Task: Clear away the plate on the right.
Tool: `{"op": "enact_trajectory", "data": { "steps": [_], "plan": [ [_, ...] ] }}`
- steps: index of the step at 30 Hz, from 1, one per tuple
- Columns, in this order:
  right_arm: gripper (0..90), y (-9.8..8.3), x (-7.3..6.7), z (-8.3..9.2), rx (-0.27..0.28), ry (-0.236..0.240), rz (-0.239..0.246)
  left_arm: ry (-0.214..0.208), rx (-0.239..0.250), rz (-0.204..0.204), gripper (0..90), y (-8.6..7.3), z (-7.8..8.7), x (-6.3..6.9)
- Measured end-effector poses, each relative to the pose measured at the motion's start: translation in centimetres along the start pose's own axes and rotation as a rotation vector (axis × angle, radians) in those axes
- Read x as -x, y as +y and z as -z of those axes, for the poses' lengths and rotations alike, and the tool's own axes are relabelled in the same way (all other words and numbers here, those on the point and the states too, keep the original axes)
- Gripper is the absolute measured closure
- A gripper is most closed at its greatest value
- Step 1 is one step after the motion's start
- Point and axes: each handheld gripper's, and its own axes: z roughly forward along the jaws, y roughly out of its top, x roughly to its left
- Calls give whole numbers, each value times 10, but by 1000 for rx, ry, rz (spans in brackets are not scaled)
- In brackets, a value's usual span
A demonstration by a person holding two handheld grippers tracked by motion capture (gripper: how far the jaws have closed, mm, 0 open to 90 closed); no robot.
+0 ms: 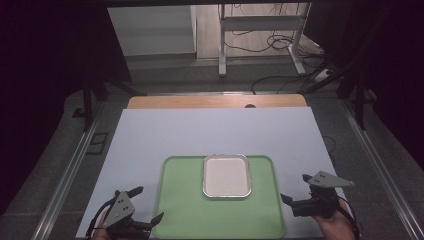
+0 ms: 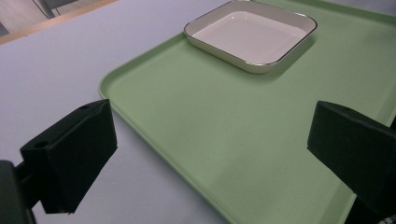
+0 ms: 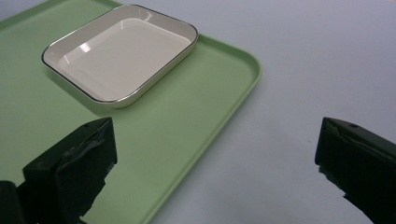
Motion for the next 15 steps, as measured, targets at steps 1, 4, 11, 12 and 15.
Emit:
{"op": "enact_trajectory", "data": {
  "steps": [1,4,11,12,15],
  "plan": [
    [0,0,0,0,0,0,0,0,0,0,13,0,0,0],
    [0,-3,1,4,11,-7,-4,0,0,0,13,0,0,0],
    [0,-8,4,11,40,-21,-13,1,0,2,13,0,0,0],
    [0,-9,4,12,44,-22,-14,1,1,2,13,0,0,0],
    [0,-12,4,14,53,-27,-11,1,0,1,13,0,0,0]
  ]
}}
